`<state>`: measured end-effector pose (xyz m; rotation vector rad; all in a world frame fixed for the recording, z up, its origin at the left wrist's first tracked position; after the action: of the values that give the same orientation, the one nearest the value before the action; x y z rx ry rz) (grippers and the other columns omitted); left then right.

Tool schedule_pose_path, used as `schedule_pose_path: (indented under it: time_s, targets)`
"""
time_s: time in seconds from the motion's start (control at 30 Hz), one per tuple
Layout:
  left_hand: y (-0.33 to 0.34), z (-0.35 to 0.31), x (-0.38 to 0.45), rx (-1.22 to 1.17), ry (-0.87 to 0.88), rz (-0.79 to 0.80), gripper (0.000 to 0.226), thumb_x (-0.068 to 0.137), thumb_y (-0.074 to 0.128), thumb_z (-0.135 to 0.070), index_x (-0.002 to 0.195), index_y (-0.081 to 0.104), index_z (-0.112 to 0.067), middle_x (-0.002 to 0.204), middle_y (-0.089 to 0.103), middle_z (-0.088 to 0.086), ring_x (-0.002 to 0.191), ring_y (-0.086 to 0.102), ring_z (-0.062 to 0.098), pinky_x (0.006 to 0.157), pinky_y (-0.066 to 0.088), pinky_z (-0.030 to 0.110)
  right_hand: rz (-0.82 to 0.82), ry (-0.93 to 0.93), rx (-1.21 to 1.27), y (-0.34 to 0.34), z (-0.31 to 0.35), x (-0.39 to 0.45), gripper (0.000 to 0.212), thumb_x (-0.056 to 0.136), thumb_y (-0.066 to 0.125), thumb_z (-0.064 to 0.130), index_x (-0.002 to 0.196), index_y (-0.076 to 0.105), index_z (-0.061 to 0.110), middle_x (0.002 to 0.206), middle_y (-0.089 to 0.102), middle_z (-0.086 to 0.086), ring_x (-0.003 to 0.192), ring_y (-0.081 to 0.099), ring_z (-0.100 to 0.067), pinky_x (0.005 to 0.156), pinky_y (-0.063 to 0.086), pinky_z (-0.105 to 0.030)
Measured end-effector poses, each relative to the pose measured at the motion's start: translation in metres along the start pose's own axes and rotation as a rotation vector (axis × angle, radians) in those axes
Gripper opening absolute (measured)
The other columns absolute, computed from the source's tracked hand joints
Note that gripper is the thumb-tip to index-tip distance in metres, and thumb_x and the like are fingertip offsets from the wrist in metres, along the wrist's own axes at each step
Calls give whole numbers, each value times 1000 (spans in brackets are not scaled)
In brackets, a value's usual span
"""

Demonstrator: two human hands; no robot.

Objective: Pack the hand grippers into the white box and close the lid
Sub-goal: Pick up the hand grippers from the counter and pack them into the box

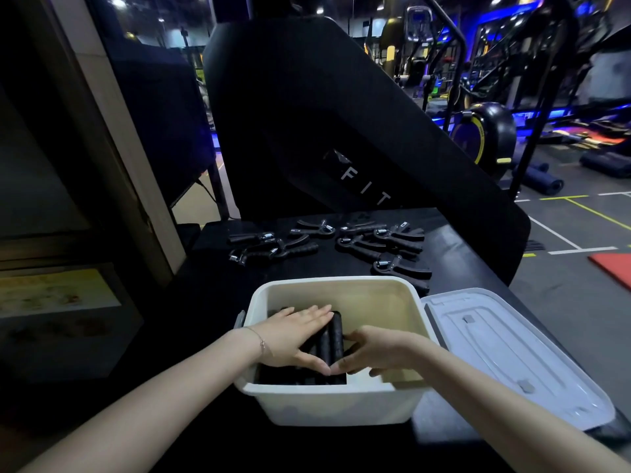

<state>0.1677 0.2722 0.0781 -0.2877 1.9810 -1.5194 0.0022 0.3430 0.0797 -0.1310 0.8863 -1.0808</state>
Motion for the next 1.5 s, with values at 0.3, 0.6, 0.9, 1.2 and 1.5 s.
schedule_pose_path:
  time_s: [0.3, 0.6, 0.9, 1.2, 1.5]
  targets:
    - [-51, -22, 5, -354, 35, -256, 75, 89, 46, -55, 150, 11, -28, 157, 7, -13, 143, 4, -1, 117, 5, 22, -59, -133, -208, -13, -6, -19, 55, 71, 69, 53, 114, 62, 20, 114, 69, -2, 107, 62, -21, 99, 46, -43]
    - [-86, -22, 53, -251, 48, -228, 63, 91, 48, -50, 146, 30, -23, 152, 29, -10, 139, 25, 4, 113, 19, 20, -78, -129, -342, -22, -14, -18, 43, 84, 65, 33, 118, 57, 9, 117, 64, -13, 105, 60, -28, 91, 48, -37]
    - [-49, -21, 69, 45, 340, -575, 16, 86, 53, -22, 90, 68, -16, 97, 63, -2, 89, 56, 14, 75, 51, 31, -4, -102, -520, -9, -16, 4, 40, 80, 39, -4, 111, 61, 7, 109, 64, -20, 95, 59, -37, 78, 49, -41]
    - [-13, -56, 85, 102, 348, -18, 41, 87, 50, -17, 128, 55, -11, 134, 54, 6, 124, 48, 23, 103, 37, 32, -65, -201, -550, -19, -18, -29, 44, 91, 43, 2, 131, 53, 16, 133, 53, -11, 106, 52, -25, 86, 36, -24]
    - [16, -54, 104, 312, 513, -33, 59, 91, 35, -52, 129, 52, -10, 139, 51, 7, 132, 41, 22, 105, 31, 39, -872, -580, -197, -113, -58, -47, 23, 92, 54, 9, 111, 64, 15, 115, 65, 4, 107, 61, -11, 91, 47, -22]
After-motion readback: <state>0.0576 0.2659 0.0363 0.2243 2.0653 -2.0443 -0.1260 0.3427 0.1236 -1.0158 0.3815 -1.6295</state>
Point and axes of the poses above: each hand's wrist, its own x-axis towards the middle knuckle, its own y-axis out of the palm, z = x × y, the point moved 1 cm from there along x, towards the middle knuckle
